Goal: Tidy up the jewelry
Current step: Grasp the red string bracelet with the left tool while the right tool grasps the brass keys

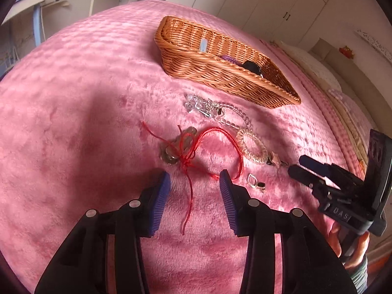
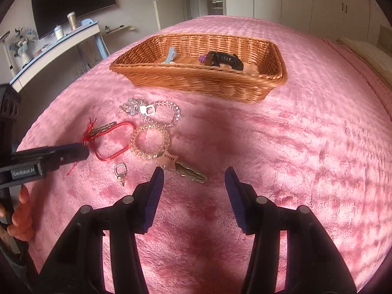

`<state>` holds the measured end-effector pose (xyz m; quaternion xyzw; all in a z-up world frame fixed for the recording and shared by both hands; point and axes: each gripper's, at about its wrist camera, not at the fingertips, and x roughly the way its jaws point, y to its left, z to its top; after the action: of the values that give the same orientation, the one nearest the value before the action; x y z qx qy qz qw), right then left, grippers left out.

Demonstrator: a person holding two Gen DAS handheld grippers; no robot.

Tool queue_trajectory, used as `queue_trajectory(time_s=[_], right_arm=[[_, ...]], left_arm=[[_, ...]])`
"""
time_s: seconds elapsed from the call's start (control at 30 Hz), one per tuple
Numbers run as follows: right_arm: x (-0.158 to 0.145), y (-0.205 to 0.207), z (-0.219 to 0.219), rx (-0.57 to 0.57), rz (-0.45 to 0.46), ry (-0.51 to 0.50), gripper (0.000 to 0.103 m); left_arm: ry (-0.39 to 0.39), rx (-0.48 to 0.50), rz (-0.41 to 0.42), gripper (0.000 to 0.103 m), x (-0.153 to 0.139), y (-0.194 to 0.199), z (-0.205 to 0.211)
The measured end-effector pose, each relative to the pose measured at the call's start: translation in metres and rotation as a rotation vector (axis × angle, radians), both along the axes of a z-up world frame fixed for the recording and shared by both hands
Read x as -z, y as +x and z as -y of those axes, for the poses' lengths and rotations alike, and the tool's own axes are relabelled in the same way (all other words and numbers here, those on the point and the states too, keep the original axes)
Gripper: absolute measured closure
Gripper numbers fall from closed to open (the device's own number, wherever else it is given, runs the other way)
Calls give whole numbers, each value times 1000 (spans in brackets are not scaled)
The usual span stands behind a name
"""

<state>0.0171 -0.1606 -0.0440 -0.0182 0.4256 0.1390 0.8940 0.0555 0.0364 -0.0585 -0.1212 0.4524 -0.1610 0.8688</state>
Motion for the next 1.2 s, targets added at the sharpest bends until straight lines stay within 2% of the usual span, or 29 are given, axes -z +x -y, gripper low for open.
queue_trajectory(time_s=[0.2,0.27,0.33,0.37,0.4,0.43,0.6,0.7,0.83,0.97,1.07,1.17,1.2], right_arm=[[3,15,-17,-65,9,-53,55],[5,22,-24,-98,-7,-68,55],[10,23,-31,-135,-34,-78,58],[10,21,-34,-140,-32,-91,61],[9,18,-36,-145,-33,-88,64],[8,15,-36,-145,-46,-67,72],[4,-2,-41,-77,-75,-39,77],[5,-12,-44,-19,-88,-45,77],[3,-26,-40,20,-119,4,77],[-1,-42,-39,-21,-142,87,77],[-5,-51,-37,-39,-113,73,77],[-5,-56,-35,-63,-91,44,77],[-3,-57,-34,-63,-100,43,77]], left_arm=[[118,-66,33,63,0,8,19],[173,-63,39,67,0,7,24],[231,-45,51,84,-1,4,25],[245,-33,55,87,-1,2,23],[244,-23,56,94,-2,0,19],[236,-13,54,100,-3,-1,13],[198,41,46,102,-3,-10,-13],[176,70,45,102,-4,-17,-28],[159,85,31,102,-1,-22,-44],[97,129,26,101,-2,-28,-47],[68,175,23,101,-4,-34,-41],[79,203,40,94,-7,-41,-37],[87,205,46,88,-8,-43,-36]])
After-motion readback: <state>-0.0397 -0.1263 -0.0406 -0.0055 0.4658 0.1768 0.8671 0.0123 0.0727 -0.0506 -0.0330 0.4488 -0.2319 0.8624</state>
